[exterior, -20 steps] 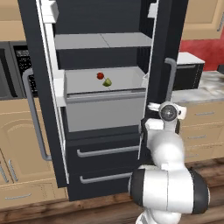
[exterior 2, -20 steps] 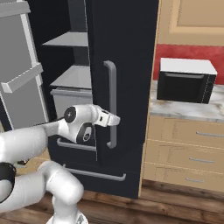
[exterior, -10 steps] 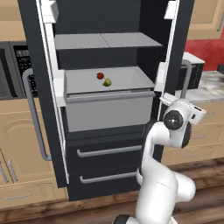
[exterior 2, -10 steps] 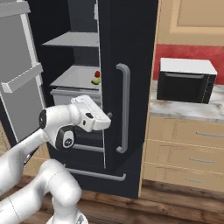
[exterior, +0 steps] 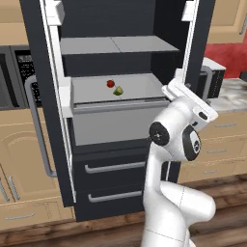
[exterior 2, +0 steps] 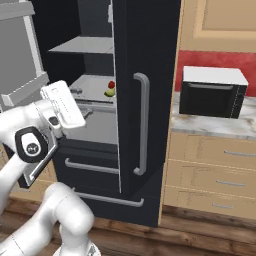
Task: Take the lemon wedge from the fridge and place it on the plate with fish on the dining counter.
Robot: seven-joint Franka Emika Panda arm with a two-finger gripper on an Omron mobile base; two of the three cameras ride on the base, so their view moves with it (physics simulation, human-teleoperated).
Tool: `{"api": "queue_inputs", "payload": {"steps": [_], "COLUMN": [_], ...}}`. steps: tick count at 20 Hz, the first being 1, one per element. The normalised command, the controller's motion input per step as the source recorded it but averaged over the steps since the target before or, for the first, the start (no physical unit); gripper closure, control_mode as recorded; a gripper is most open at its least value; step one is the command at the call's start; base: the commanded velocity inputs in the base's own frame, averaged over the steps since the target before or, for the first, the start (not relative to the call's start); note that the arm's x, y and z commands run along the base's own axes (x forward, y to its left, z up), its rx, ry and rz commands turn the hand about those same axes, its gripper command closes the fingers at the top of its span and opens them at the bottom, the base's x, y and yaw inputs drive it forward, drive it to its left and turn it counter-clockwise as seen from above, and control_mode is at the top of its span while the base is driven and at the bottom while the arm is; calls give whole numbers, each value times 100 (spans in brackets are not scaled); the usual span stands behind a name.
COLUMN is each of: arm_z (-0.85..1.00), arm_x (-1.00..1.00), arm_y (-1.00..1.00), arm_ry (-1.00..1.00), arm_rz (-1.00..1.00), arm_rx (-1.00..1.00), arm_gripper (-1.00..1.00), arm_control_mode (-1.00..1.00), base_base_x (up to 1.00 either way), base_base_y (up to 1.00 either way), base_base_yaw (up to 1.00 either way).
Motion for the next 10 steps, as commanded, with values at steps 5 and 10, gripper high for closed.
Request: {"api": "queue_inputs", "payload": {"steps": [5, 10], "arm_z": [21, 0], "arm_x": [69, 96], "arm_y": [64, 17], "arm_ry": [-16, 15], "arm_rz": [-25, -22], "arm_rx": [-4, 0], "arm_gripper": [-100, -100], "arm_control_mode": [-100, -100], "base_base_x": [0, 0], "base_base_y": [0, 0], "base_base_yaw": [0, 0]}}
